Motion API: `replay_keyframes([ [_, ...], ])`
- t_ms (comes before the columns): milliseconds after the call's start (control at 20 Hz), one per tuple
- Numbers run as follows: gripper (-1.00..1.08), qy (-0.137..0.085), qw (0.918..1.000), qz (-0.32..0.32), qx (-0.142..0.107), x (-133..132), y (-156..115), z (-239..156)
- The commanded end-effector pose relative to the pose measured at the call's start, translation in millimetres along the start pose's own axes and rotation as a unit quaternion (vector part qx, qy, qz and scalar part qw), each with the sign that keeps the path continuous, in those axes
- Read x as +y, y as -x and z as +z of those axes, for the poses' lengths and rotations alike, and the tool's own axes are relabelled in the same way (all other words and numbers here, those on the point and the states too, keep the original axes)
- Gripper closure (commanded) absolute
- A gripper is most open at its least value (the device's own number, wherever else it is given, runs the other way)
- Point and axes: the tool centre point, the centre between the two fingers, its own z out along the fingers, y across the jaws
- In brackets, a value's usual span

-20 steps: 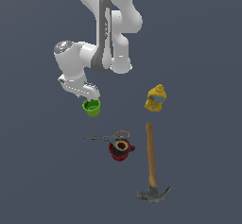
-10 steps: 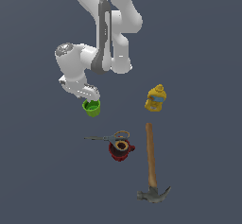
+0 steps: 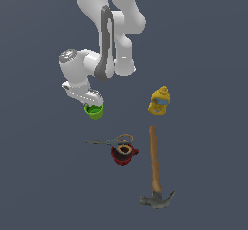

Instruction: Pick up a designated object from a clutter of objects.

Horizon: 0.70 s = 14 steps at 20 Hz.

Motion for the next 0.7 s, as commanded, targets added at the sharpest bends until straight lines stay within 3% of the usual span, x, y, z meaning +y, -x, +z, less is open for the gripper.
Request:
replay_keyframes([
  [0,1.08,0.000,1.0000,0.000,0.000,0.0,-0.3,0.4],
  [650,1.08,0.000,1.0000,0.000,0.001,-4.3,0.5,-3.8],
])
